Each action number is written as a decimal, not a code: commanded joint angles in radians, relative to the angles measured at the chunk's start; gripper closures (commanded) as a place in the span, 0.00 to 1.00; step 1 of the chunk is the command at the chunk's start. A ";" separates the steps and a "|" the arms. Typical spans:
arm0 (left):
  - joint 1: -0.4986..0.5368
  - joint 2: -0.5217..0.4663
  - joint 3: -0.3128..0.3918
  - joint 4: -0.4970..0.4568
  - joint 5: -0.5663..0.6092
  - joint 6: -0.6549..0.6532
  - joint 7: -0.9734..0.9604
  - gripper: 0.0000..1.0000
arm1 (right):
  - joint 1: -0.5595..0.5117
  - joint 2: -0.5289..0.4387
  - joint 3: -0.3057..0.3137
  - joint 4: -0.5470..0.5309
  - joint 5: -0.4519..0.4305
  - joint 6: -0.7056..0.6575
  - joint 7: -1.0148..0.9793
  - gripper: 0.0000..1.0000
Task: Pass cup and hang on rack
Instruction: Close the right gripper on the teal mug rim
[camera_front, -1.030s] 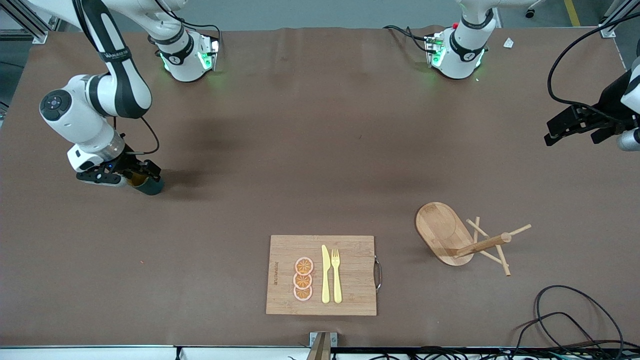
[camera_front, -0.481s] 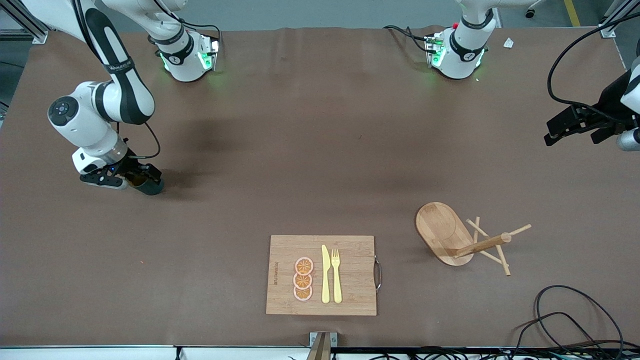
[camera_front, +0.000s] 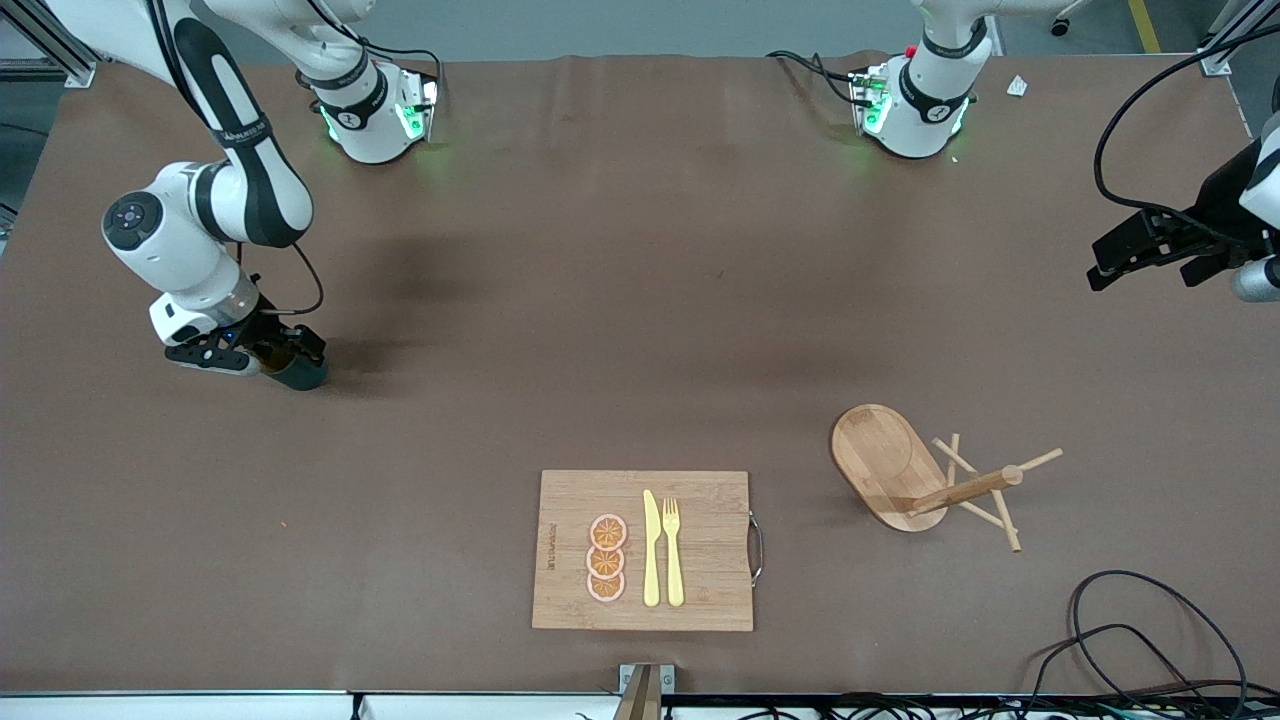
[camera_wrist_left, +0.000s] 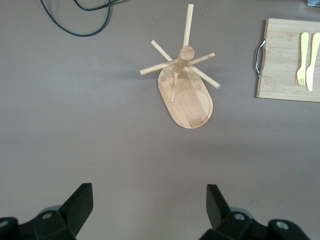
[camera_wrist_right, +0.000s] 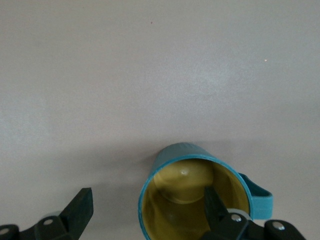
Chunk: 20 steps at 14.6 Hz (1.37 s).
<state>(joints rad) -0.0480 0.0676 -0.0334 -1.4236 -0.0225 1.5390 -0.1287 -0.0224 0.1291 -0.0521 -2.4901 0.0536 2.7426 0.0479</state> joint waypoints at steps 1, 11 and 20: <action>0.000 -0.006 -0.003 -0.001 0.016 -0.010 0.012 0.00 | -0.010 -0.011 0.009 -0.047 0.019 0.043 0.003 0.04; 0.000 -0.006 -0.003 -0.001 0.016 -0.010 0.012 0.00 | 0.025 -0.022 0.011 -0.016 0.019 -0.158 0.090 0.14; 0.000 -0.006 -0.003 -0.001 0.016 -0.010 0.012 0.00 | 0.030 -0.020 0.011 0.037 0.017 -0.241 0.086 0.48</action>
<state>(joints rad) -0.0479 0.0676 -0.0335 -1.4236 -0.0225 1.5377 -0.1287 -0.0002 0.1327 -0.0418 -2.4550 0.0545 2.5286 0.1278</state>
